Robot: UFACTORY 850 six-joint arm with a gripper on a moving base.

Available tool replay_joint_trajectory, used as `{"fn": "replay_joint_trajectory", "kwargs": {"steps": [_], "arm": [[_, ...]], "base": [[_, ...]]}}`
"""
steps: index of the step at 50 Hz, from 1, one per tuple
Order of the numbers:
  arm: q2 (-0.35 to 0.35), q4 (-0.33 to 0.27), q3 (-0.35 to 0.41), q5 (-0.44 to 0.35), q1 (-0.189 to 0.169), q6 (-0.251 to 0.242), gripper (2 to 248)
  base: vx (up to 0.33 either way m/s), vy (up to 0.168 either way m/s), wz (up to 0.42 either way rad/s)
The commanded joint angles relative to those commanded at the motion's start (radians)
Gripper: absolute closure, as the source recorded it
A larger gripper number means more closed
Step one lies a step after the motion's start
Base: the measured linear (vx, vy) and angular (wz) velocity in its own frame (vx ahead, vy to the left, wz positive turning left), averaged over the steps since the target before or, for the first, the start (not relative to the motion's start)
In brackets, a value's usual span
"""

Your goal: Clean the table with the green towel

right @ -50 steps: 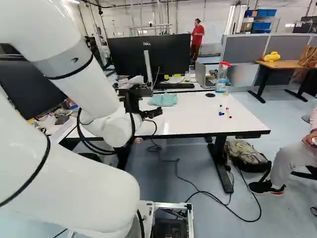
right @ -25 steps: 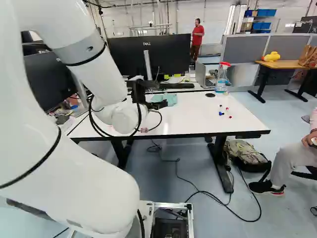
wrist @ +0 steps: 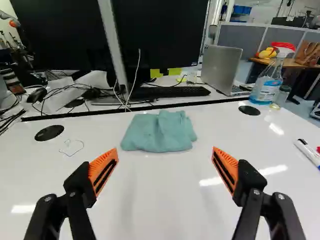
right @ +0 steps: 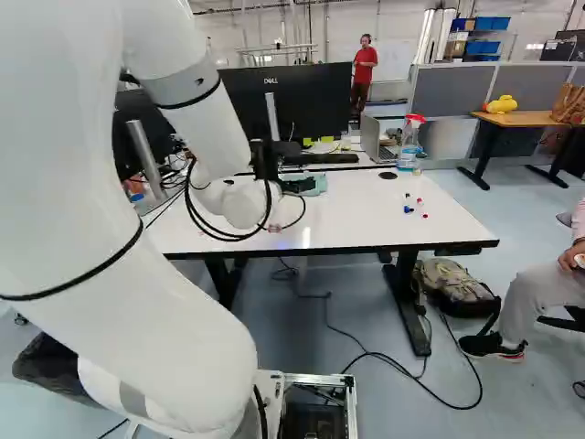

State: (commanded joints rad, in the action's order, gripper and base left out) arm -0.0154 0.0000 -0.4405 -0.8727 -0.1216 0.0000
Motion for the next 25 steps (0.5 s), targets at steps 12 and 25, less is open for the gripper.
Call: {"fn": "replay_joint_trajectory", "kwargs": {"steps": [12, 25], "arm": [[-0.063, 0.0, -0.065, 0.0, -0.003, 0.0, 3], [-0.129, 0.0, -0.136, 0.0, -0.004, 0.0, 3]], "base": [[0.0, 0.0, 0.0], [0.0, 0.0, 0.0]]}}
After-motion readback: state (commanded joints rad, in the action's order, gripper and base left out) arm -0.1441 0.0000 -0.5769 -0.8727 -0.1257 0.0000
